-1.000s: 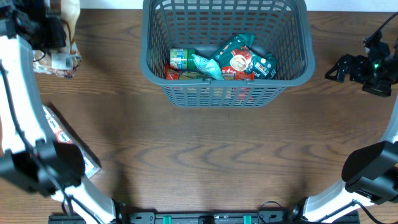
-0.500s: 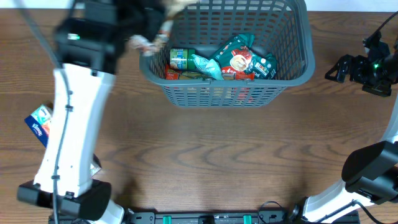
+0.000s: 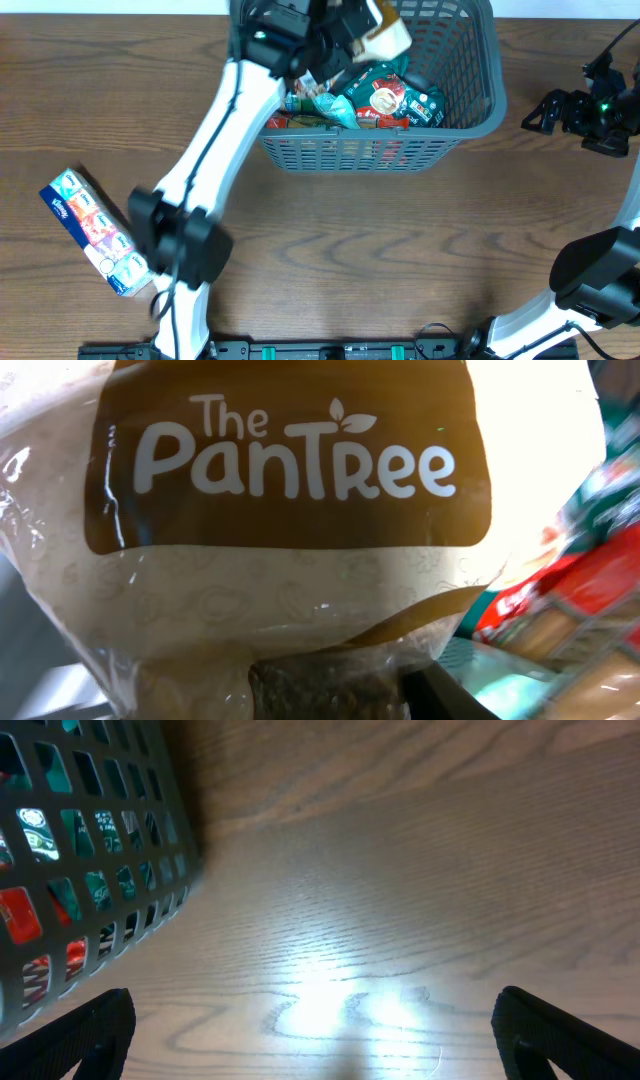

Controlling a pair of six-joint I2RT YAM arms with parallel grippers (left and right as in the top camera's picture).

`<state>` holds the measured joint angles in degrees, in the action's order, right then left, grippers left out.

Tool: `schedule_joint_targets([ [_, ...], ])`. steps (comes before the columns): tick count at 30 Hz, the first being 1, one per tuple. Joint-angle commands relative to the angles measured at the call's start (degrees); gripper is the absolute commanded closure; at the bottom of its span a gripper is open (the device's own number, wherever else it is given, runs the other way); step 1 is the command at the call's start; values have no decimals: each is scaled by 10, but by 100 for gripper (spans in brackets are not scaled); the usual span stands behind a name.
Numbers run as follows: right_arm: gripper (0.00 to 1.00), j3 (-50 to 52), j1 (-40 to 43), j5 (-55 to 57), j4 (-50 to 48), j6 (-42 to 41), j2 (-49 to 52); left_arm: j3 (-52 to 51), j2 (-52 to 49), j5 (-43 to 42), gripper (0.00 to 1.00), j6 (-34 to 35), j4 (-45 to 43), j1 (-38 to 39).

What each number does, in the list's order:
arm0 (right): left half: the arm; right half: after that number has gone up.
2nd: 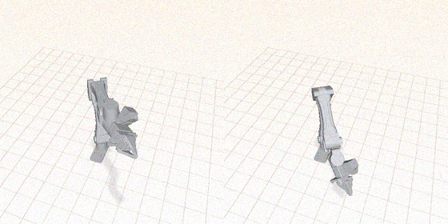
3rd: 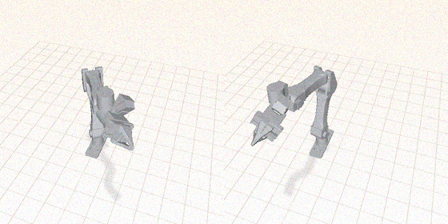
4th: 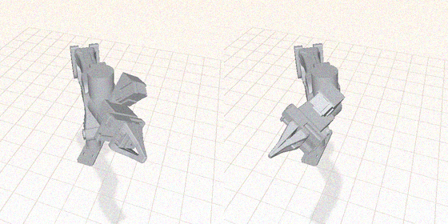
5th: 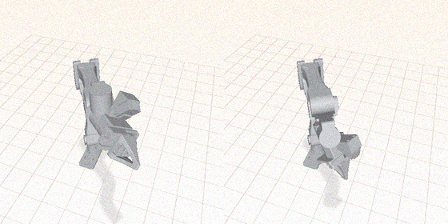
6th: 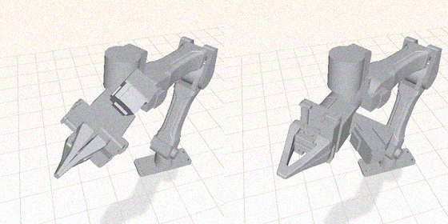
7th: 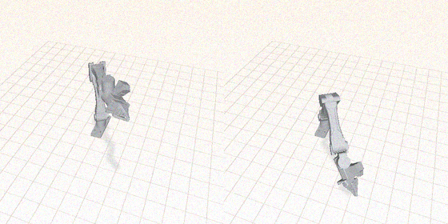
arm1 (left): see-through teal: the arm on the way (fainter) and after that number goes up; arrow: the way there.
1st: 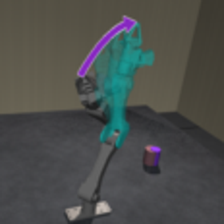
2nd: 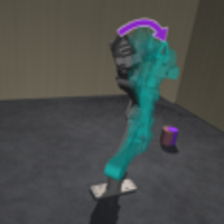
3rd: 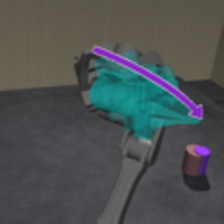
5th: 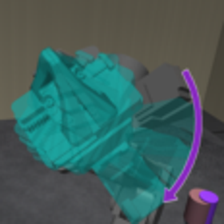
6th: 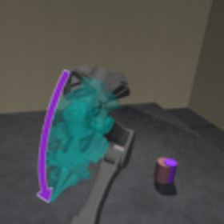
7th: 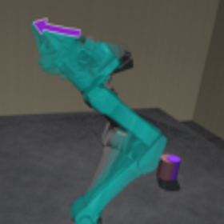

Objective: Pack container
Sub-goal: 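Lift the PanTree pouch and lower it into the basket, then release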

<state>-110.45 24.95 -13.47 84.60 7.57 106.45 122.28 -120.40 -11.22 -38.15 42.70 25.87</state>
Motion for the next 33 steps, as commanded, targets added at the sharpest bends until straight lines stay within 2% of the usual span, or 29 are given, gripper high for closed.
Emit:
schedule_joint_targets([
  [1, 1, 4, -3, -5, 3, 6, 4, 6, -37, 2, 78, 17, 1, -12],
  [4, 1, 4, -3, -5, 5, 6, 4, 6, -58, 1, 69, 34, 5, -19],
  [8, 1, 4, -3, -5, 5, 6, 4, 6, -64, 1, 62, 33, 7, -20],
  [10, 1, 4, -3, -5, 5, 6, 4, 6, -60, 1, 49, 38, 9, -20],
  [13, 1, 4, -3, -5, 5, 6, 4, 6, -37, 1, 38, 42, 16, -20],
  [15, 1, 4, -3, -5, 5, 6, 4, 6, -14, 2, 21, 42, 12, -20],
  [16, 1, 4, -3, -5, 5, 6, 4, 6, 0, 4, 2, 42, 6, -21],
  [25, 1, 4, -3, -5, 5, 6, 4, 6, 132, 80, 1, 58, -12, -39],
  [31, 1, 4, -3, -5, 5, 6, 4, 6, 218, 141, 2, 167, 28, -100],
  [33, 1, 4, -3, -5, 5, 6, 4, 6, 244, 192, 1, 240, 66, -140],
])
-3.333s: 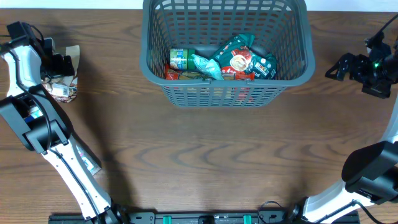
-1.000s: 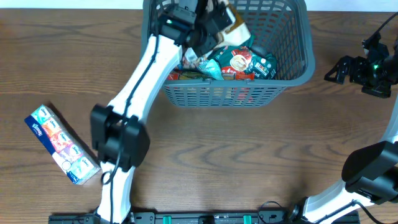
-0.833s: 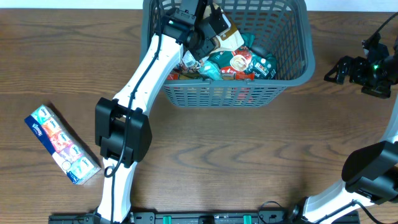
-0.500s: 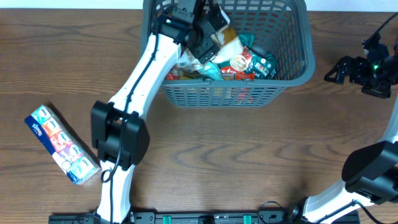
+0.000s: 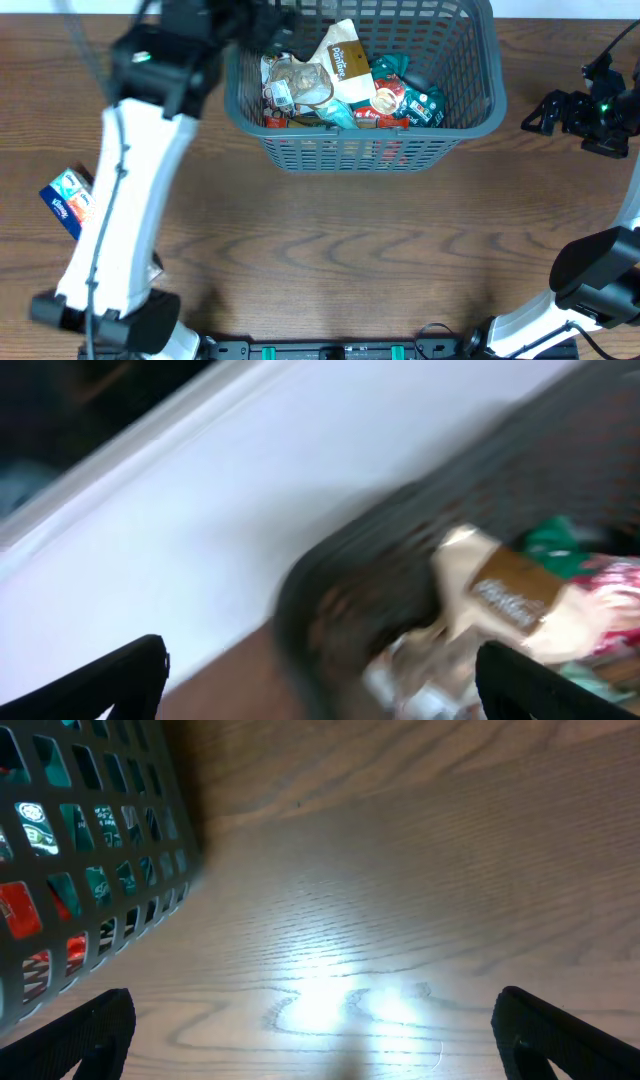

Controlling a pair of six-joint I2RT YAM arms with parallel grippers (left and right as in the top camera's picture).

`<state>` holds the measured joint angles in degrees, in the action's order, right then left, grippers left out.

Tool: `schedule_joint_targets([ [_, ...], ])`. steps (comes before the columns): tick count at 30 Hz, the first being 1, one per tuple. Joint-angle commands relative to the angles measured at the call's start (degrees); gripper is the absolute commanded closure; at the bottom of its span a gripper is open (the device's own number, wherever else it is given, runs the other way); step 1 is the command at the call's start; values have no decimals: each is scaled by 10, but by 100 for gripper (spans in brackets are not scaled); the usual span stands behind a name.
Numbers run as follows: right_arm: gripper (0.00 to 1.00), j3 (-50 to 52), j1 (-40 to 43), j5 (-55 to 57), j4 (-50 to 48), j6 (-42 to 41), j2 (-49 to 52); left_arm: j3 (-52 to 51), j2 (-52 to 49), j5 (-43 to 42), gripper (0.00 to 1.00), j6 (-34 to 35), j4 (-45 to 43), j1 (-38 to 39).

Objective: Pack container
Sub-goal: 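Lift the PanTree pouch and lower it into the basket, then release, then move the left gripper to the blue Kleenex tissue pack and grasp it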

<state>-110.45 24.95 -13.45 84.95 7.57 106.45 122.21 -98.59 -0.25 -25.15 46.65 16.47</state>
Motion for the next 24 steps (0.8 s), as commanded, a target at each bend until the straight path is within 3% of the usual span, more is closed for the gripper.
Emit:
schedule_joint_targets([
  [1, 1, 4, -3, -5, 1, 6, 4, 7, 37, 114, 1, 153, 51, -69],
  [5, 1, 4, -3, -20, 1, 6, 4, 7, 68, 204, 1, 320, 153, -178],
  [13, 1, 4, -3, -22, -7, 6, 4, 1, 78, 204, 1, 607, 329, -408],
  [15, 1, 4, -3, -22, -7, 6, 4, -11, 77, 203, 2, 640, 359, -444],
  [24, 1, 4, -3, -22, -16, 6, 4, -170, 76, 146, 2, 631, 341, -509],
])
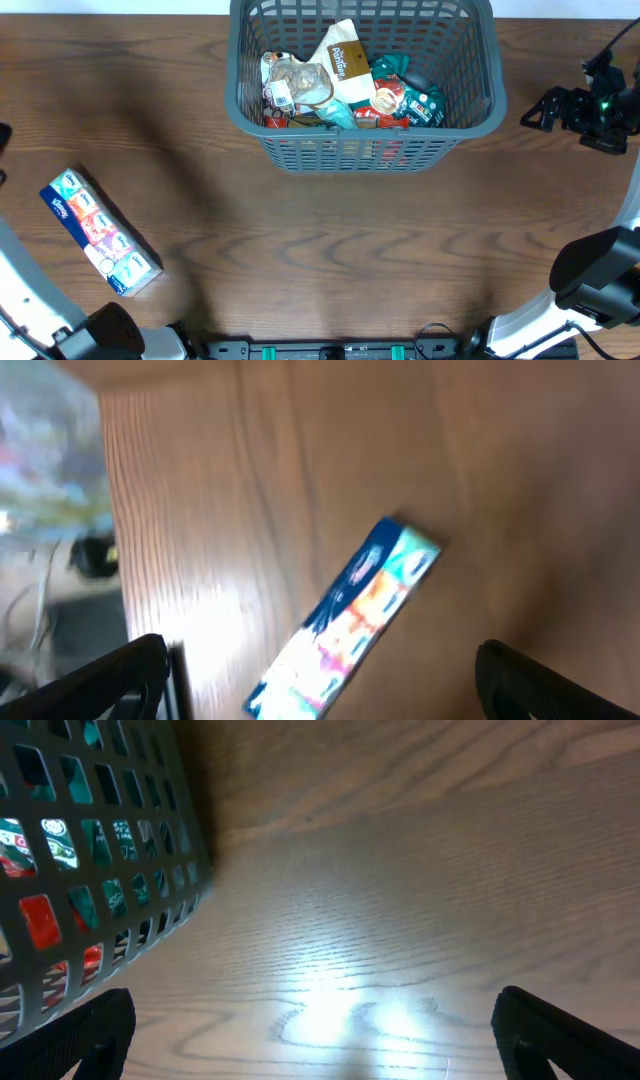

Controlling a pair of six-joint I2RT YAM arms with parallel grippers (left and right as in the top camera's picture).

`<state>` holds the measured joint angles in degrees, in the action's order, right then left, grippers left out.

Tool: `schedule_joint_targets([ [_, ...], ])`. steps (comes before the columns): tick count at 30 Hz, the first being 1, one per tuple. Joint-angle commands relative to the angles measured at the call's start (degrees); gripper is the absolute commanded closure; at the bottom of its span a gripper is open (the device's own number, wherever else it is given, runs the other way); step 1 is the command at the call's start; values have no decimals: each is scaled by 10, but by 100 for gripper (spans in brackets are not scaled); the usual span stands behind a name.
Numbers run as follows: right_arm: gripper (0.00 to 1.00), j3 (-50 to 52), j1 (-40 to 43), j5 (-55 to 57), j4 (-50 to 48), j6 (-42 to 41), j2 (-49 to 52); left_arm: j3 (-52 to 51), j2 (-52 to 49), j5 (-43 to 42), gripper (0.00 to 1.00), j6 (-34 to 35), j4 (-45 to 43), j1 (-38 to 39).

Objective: Pack container
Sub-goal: 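Move the left gripper to the blue Kleenex tissue pack and grasp it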

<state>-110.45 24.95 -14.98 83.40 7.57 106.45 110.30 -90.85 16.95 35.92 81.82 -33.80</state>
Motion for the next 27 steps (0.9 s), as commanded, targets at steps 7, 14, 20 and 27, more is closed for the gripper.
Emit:
schedule_joint_targets([
  [7, 1, 4, -3, -7, -1, 7, 4, -236, -2, -75, 1, -64, -152, -6],
  [14, 1, 4, -3, -7, 0, 6, 4, -356, -5, -76, 1, -178, -280, -6],
  [20, 1, 4, -3, -7, -1, 6, 4, -390, -22, -89, 1, -229, -328, -6],
  [27, 1, 4, -3, -7, 1, 6, 4, -398, -78, -132, 1, -243, -364, -6],
])
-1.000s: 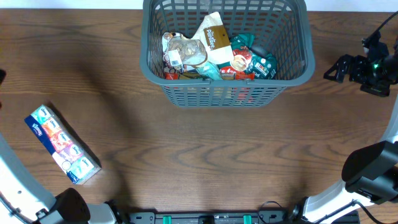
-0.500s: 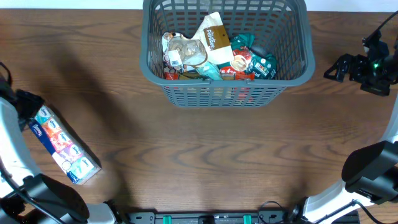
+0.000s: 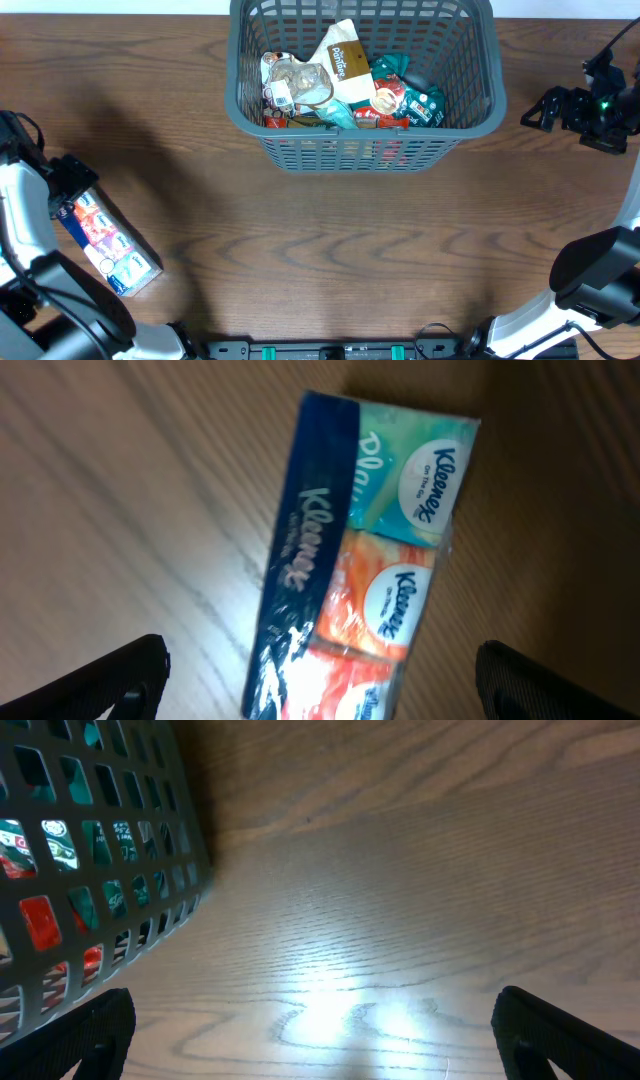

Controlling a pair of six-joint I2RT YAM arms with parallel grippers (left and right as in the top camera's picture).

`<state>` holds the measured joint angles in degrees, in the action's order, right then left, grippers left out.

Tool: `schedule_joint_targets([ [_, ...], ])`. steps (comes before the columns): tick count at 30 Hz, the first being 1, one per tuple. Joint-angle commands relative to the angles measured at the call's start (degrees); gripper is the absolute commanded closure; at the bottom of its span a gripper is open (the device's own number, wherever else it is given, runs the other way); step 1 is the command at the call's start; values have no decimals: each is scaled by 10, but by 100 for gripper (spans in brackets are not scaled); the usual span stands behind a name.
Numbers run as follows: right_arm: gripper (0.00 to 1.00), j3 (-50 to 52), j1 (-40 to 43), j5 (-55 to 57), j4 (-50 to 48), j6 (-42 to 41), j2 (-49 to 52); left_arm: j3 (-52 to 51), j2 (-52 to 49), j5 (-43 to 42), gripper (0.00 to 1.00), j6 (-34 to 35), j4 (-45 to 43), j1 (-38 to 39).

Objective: Pack container
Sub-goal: 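Move the left gripper to the blue Kleenex tissue pack and grasp it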

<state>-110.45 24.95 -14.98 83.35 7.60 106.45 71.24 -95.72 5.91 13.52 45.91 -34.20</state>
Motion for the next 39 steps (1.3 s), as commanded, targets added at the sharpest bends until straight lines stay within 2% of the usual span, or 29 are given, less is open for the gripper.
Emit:
schedule_joint_targets([
  [1, 1, 4, -3, -7, 2, 6, 4, -8, -40, -23, 1, -19, -7, -2],
  [8, 1, 4, -3, -7, 2, 1, 4, -8, -107, -23, 1, -18, -20, -2],
  [12, 1, 4, -3, -6, 2, -3, 4, -13, -130, -23, 2, 4, -29, -2],
  [25, 1, 4, -3, -7, 2, -9, 4, -123, -140, -43, 0, 15, -89, -1],
  [29, 1, 4, -3, -7, 2, -9, 4, -126, -139, -45, 15, 15, -83, -1],
  [33, 1, 4, -3, -7, 3, -9, 4, -125, -139, -88, 24, 15, -83, -1],
  [39, 1, 4, -3, -7, 3, -9, 4, -87, -127, -151, 56, 15, -68, -1],
])
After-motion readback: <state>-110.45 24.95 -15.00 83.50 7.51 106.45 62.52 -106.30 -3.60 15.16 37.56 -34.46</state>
